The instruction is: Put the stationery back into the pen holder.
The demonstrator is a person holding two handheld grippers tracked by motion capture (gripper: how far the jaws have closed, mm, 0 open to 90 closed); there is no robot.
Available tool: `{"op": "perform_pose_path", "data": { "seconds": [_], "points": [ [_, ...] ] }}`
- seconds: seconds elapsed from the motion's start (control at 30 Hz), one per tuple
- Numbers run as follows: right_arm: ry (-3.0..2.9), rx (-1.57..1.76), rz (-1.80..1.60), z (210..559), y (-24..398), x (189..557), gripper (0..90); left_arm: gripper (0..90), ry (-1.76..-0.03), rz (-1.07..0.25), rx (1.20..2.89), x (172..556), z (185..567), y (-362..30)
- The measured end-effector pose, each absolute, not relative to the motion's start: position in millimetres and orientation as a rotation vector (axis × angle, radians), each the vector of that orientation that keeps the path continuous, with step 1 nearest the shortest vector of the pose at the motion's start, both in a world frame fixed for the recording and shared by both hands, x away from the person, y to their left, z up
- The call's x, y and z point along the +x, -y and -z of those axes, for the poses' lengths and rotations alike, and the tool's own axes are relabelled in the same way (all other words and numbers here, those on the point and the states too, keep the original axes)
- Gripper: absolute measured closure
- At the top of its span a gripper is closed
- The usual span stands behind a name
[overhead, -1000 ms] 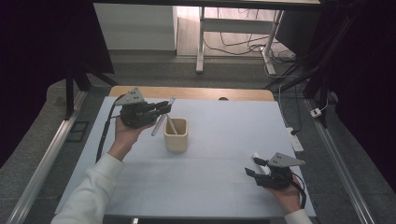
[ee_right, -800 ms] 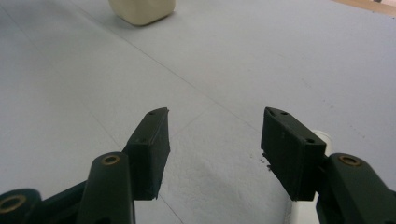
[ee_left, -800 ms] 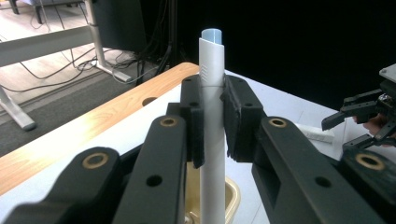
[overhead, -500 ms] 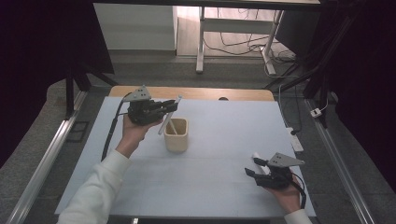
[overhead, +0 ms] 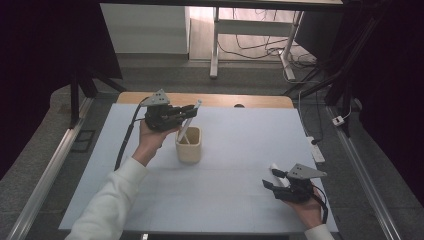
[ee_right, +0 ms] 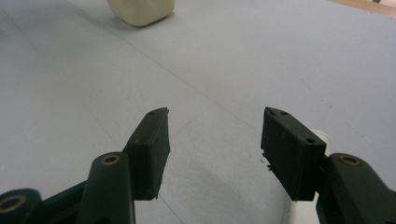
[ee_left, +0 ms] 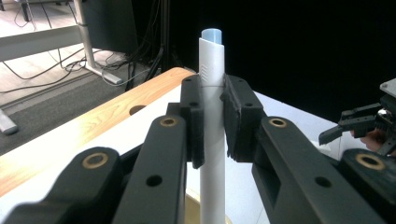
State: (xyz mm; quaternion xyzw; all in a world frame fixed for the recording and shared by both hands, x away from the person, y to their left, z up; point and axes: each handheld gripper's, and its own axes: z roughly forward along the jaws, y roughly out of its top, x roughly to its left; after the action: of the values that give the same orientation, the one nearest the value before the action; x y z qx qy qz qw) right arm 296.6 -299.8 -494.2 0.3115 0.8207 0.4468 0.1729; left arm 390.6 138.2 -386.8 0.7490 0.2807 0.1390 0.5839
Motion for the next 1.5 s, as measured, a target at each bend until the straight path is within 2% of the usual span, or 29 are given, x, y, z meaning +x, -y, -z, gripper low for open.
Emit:
{"op": "perform_pose_path", "data": {
  "seconds": [0.77, 0.87, 0.93, 1.07, 1.27, 1.5],
  "points": [
    [-2.333, 0.881, -1.262, 494, 299, 296, 41.6, 76.1, -0.682, -0.334, 1.753, 406, 405, -127],
    [-2.335, 0.875, -1.274, 494, 298, 295, 41.6, 60.7, -0.685, -0.363, 1.755, 405, 410, -129],
    [-2.337, 0.87, -1.273, 494, 297, 295, 41.5, 59.7, -0.684, -0.354, 1.756, 404, 411, -132],
    [-2.338, 0.873, -1.271, 495, 297, 295, 41.5, 51.9, -0.69, -0.342, 1.761, 399, 412, -137],
    [-2.335, 0.877, -1.269, 495, 298, 296, 41.5, 47.5, -0.699, -0.308, 1.787, 392, 414, -142],
    [-2.336, 0.877, -1.26, 495, 299, 296, 41.5, 46.0, -0.724, -0.325, 1.813, 383, 418, -150]
  ]
}}
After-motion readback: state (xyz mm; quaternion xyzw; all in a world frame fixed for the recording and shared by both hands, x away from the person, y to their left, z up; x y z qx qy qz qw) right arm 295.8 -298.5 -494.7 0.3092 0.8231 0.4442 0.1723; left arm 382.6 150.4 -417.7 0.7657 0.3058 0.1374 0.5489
